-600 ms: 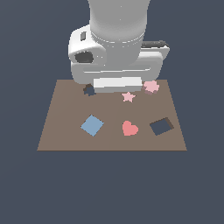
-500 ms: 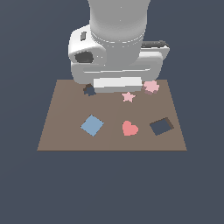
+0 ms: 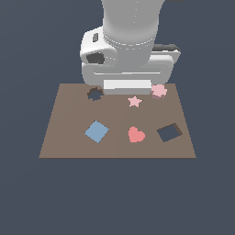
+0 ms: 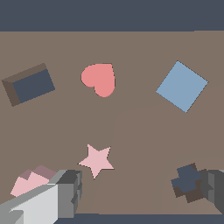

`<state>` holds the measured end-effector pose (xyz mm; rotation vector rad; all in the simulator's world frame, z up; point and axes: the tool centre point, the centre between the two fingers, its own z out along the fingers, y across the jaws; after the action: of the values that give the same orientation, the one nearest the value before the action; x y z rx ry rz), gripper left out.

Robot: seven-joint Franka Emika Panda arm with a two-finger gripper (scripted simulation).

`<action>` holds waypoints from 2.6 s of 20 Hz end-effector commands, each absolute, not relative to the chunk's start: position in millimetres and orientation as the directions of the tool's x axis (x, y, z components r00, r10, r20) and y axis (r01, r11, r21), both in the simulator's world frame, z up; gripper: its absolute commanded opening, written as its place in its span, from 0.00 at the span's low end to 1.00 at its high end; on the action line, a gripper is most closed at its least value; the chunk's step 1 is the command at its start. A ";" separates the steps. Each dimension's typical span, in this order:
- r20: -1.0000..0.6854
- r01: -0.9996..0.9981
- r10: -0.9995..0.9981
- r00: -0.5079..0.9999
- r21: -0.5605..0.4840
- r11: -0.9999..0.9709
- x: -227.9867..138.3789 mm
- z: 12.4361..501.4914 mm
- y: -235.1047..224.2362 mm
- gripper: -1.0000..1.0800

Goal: Insert a designated object into the corresponding slot on a board.

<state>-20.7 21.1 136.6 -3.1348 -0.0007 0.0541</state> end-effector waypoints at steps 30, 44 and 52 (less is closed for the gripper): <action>-0.001 -0.412 -0.412 0.911 0.000 -0.911 -99.4 53.9 153.1 0.96; 0.000 -0.428 -0.428 0.904 0.000 -0.904 -100.2 38.4 160.0 0.96; 0.000 -0.429 -0.429 0.903 0.000 -0.903 -100.2 29.9 160.1 0.00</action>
<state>-100.2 160.7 30.9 -3.0643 0.6898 -0.0006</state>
